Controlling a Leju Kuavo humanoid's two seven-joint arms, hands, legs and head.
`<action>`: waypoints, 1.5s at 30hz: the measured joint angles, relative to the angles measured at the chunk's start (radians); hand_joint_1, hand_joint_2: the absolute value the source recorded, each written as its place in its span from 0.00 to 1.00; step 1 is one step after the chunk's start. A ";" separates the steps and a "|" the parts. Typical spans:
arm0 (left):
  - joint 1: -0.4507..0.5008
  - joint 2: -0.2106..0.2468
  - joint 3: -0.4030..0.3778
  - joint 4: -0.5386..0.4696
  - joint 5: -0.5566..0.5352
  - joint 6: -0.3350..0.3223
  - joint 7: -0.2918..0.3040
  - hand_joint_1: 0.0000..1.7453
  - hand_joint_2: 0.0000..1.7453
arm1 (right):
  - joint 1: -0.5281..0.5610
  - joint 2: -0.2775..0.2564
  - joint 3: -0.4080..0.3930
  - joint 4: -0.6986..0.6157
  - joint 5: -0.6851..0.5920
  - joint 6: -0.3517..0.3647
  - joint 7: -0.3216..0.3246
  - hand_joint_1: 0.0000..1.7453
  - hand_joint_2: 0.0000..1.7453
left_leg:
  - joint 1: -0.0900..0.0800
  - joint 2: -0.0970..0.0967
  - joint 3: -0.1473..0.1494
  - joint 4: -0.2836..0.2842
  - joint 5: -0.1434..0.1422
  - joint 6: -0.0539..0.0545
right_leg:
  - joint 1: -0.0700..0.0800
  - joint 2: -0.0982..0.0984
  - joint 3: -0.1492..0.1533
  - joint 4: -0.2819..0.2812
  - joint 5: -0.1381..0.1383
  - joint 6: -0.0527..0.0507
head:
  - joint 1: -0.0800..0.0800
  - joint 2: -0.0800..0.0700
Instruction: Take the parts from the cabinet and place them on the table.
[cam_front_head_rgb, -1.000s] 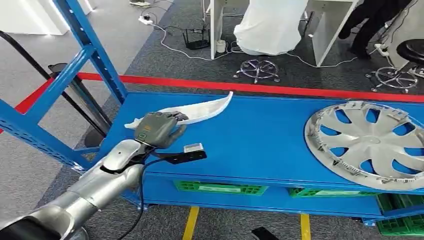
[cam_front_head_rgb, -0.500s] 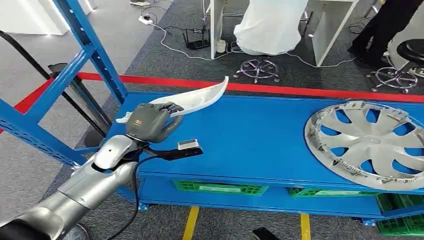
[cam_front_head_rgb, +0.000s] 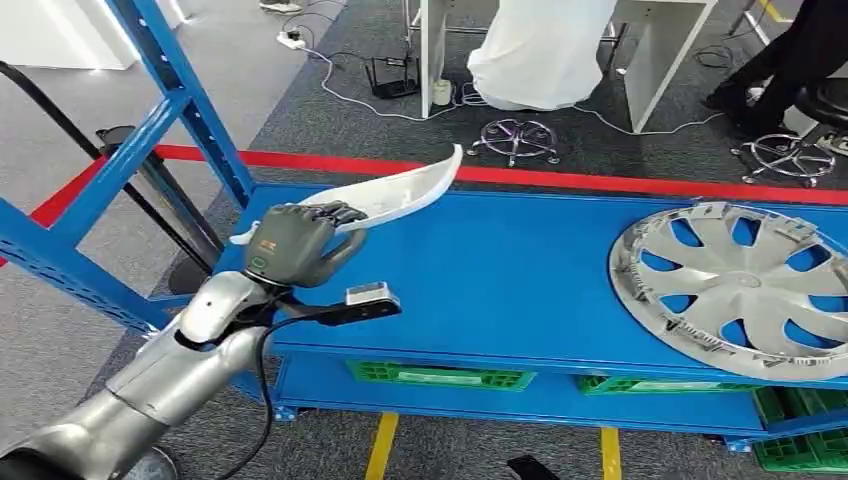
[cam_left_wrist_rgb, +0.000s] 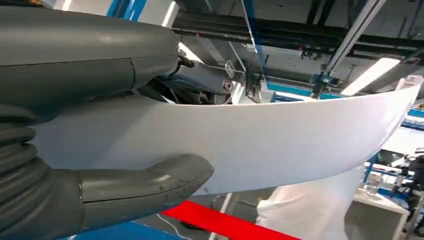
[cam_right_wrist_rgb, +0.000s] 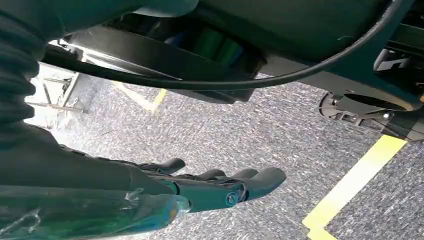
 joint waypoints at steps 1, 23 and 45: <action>0.002 0.000 0.000 -0.003 0.000 0.000 0.000 1.00 1.00 | 0.000 0.000 0.000 0.000 0.000 0.000 0.000 0.00 1.00 | 0.000 0.000 0.000 0.000 0.000 0.000 | 0.000 0.000 0.000 0.000 0.000 0.000 | 0.000 0.000; 0.146 0.014 0.008 -0.116 0.018 0.061 0.018 1.00 1.00 | 0.012 0.005 -0.026 0.000 -0.018 0.015 -0.074 0.00 1.00 | 0.028 0.002 -0.056 0.015 0.028 -0.042 | -0.025 0.014 0.024 0.032 -0.032 -0.007 | -0.008 0.000; 0.249 0.027 0.084 -0.140 -0.020 0.110 0.042 1.00 1.00 | 0.036 -0.014 -0.062 0.000 -0.065 0.013 -0.169 0.00 1.00 | 0.007 0.007 0.007 0.013 -0.029 0.012 | -0.005 -0.001 -0.099 0.285 -0.059 0.021 | -0.006 0.000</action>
